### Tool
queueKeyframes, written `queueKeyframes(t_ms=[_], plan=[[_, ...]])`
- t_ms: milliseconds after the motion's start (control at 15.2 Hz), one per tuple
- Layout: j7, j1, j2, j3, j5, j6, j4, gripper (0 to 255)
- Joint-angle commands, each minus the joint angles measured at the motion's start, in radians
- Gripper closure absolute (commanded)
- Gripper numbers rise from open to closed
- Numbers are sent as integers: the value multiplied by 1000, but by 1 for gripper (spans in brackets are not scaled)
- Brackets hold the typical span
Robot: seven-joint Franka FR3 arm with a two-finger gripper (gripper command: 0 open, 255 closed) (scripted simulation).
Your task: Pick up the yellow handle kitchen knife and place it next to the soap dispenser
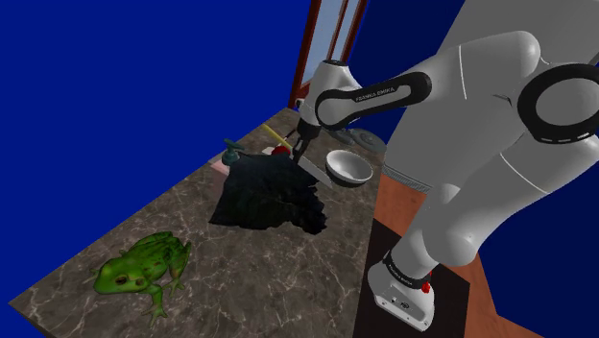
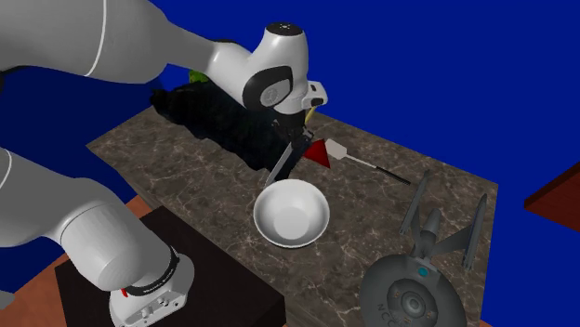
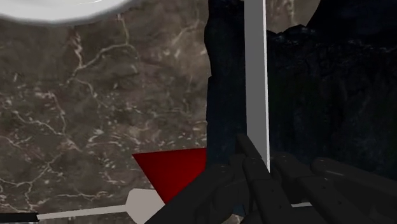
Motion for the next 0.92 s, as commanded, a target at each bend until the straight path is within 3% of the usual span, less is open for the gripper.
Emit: queueKeyframes(t_ms=[0, 264, 330, 594, 858], plan=[[-3, -4, 95, -7, -3, 8, -22, 0], [-11, -15, 53, -15, -14, 5, -59, 0], [5, 0, 94, -3, -3, -4, -10, 0], [15, -1, 19, 4, -14, -142, 53, 0], [15, -1, 19, 4, -14, -142, 53, 0]])
